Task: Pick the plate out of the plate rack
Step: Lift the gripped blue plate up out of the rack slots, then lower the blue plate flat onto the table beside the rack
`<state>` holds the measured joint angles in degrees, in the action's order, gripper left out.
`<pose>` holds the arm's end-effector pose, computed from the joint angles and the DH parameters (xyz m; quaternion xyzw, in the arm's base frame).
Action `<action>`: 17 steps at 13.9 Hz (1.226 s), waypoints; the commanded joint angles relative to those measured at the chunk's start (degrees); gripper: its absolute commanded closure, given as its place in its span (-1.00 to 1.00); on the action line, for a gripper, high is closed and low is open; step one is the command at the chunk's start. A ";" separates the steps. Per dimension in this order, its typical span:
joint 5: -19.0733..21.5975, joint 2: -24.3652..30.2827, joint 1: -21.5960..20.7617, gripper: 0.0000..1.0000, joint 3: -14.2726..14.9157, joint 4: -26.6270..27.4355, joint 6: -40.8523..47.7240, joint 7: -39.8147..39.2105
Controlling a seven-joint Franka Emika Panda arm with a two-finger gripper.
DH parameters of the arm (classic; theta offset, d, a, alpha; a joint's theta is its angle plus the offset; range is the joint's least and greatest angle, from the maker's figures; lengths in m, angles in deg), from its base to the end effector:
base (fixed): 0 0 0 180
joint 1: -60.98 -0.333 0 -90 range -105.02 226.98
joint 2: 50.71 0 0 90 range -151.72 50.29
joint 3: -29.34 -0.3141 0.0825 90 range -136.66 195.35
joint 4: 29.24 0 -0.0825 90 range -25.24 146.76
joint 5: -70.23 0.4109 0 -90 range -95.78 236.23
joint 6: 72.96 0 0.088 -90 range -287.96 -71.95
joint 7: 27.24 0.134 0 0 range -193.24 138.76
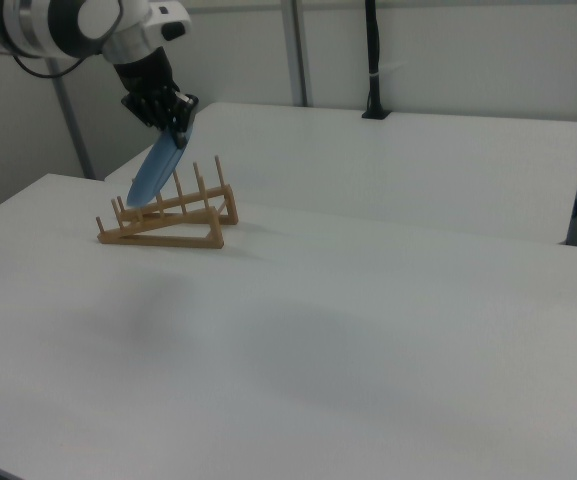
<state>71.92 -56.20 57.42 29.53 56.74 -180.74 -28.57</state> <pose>0.6458 0.0411 0.6058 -0.9891 -0.0382 -0.1416 0.0169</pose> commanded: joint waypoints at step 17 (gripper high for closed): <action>6.75 -7.86 14.37 1.00 0.25 21.06 -2.51 -27.77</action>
<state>78.07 -62.72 72.51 29.47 75.53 -179.49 -55.26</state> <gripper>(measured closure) 0.885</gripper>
